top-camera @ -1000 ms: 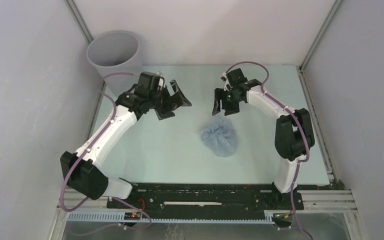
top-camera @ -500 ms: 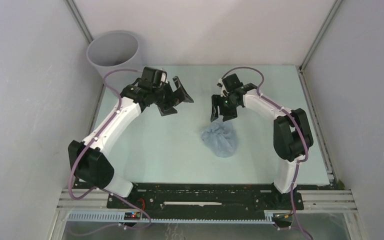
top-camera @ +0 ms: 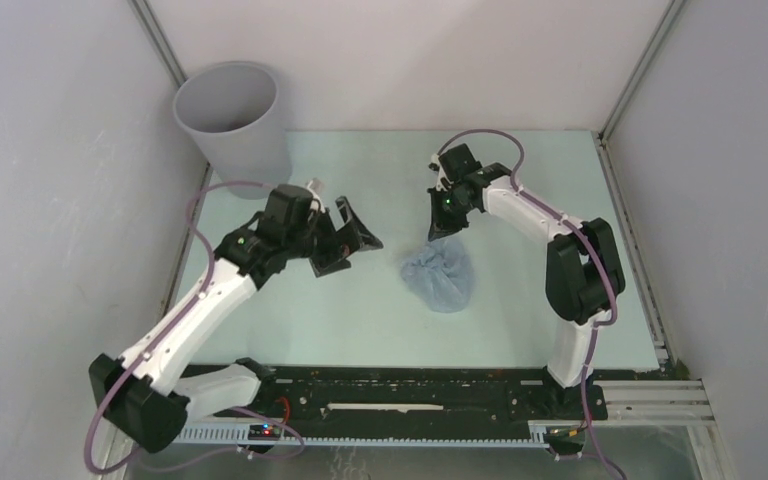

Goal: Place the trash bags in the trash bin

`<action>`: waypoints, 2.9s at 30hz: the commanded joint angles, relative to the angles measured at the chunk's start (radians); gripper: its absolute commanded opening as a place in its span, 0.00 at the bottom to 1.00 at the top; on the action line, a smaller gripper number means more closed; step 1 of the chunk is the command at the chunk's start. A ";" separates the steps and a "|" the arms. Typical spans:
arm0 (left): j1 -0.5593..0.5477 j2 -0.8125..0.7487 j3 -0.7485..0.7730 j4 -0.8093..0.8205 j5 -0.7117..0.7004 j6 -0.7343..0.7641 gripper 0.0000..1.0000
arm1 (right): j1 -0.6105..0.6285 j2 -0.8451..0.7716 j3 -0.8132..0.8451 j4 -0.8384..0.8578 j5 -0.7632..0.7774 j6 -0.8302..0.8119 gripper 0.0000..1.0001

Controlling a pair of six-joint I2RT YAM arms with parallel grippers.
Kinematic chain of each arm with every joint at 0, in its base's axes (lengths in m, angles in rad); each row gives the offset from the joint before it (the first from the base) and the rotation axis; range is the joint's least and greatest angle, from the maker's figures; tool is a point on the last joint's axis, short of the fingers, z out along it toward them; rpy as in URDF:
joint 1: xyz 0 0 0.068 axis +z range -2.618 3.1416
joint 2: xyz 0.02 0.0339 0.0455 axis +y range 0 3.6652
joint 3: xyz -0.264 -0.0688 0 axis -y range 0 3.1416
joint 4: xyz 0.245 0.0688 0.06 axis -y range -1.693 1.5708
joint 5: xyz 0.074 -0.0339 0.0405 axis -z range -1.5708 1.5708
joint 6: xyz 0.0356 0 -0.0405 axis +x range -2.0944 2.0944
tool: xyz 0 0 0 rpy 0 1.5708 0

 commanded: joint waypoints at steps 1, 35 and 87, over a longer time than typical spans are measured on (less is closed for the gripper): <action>-0.029 -0.105 -0.122 0.075 -0.034 -0.074 1.00 | 0.000 -0.098 0.048 -0.040 -0.035 0.013 0.00; -0.191 0.176 -0.052 0.347 0.041 -0.153 0.37 | -0.156 -0.631 -0.261 0.153 -0.477 0.292 0.00; 0.128 -0.317 -0.276 0.137 -0.041 0.188 0.86 | -0.184 -0.555 -0.306 -0.010 -0.422 0.123 0.00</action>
